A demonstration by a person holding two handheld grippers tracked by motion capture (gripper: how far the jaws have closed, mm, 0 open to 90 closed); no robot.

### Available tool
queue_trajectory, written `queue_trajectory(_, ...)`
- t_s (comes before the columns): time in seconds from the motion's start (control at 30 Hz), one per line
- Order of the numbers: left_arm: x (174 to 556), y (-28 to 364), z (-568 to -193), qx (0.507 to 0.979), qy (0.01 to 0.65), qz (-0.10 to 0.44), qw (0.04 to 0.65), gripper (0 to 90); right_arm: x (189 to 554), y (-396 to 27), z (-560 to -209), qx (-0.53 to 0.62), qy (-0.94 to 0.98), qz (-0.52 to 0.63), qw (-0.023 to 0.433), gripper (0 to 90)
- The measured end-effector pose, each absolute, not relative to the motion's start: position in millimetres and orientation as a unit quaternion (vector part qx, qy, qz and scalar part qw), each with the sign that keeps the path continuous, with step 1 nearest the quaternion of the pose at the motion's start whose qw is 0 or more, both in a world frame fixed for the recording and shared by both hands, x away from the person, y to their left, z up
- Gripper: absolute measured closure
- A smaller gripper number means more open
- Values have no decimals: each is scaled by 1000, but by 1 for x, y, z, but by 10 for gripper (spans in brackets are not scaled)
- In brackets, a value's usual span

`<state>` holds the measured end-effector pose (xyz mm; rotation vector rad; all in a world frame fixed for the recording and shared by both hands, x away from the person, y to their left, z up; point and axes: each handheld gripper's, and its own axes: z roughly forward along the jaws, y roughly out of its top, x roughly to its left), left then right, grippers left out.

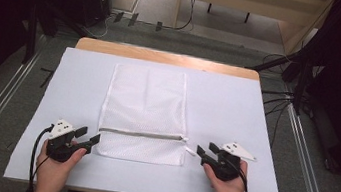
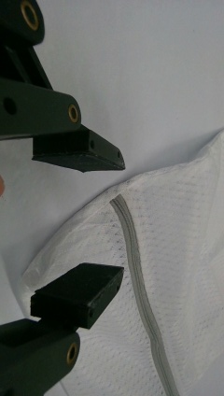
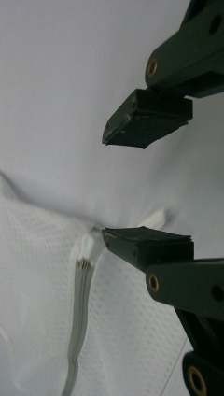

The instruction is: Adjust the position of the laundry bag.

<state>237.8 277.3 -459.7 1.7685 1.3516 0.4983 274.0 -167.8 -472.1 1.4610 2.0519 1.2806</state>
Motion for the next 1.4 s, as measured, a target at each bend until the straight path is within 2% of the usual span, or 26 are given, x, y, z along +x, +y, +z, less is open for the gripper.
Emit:
queue_trajectory(0.37, 238, 281, -461, 703, 542, 200, 414, 427, 302, -124, -486, 477, 761, 421, 126, 474)
queue_trajectory(0.43, 238, 281, -461, 704, 541, 201, 414, 427, 304, -118, -486, 462, 767, 432, 108, 512)
queue_trajectory(0.53, 238, 280, -461, 705, 539, 201, 414, 428, 301, -112, -485, 452, 776, 420, 129, 542)
queue_trajectory(0.57, 238, 279, -461, 706, 538, 201, 414, 428, 298, -110, -485, 437, 786, 418, 133, 634)
queue_trajectory(0.63, 238, 278, -461, 706, 538, 202, 414, 427, 297, -109, -485, 433, 787, 419, 130, 661)
queue_trajectory(0.67, 238, 277, -461, 706, 536, 202, 416, 428, 294, -107, -485, 425, 793, 416, 134, 739)
queue_trajectory(0.73, 237, 276, -461, 706, 535, 202, 417, 429, 292, -106, -485, 423, 795, 411, 142, 817)
queue_trajectory(0.8, 237, 276, -461, 708, 533, 202, 417, 430, 291, -107, -485, 423, 796, 411, 141, 841)
queue_trajectory(1.4, 234, 270, -460, 710, 530, 199, 419, 433, 271, -140, -477, 421, 800, 402, 146, 865)
